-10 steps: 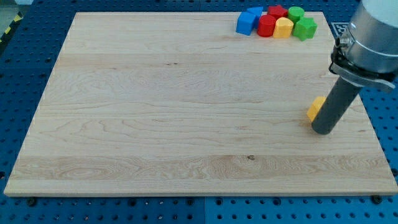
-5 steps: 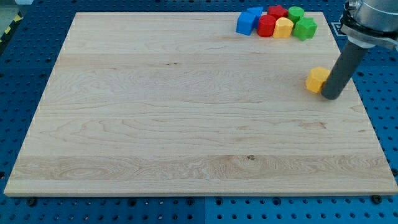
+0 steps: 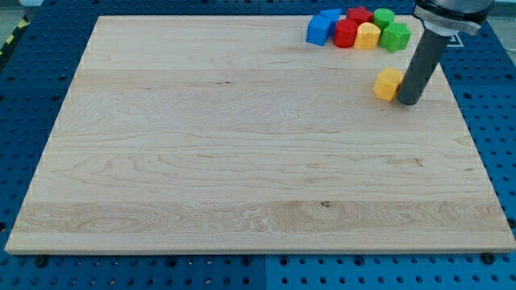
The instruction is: Move yellow hexagon to the bottom side of the blue cube
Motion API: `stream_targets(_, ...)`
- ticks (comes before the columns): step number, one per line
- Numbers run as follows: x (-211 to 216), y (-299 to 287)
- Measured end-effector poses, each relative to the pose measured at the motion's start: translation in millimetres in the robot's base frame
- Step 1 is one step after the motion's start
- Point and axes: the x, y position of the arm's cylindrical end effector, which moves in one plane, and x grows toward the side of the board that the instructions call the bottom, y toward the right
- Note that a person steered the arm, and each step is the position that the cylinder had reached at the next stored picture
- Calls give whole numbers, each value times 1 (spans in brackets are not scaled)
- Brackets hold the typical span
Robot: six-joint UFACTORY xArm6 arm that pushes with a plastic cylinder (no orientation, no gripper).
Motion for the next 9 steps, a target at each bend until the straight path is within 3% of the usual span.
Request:
stream_targets(2,-9,-13)
stream_targets(4,-52,-17)
stream_targets(6,-43,-27)
stream_targets(9,-71,-50)
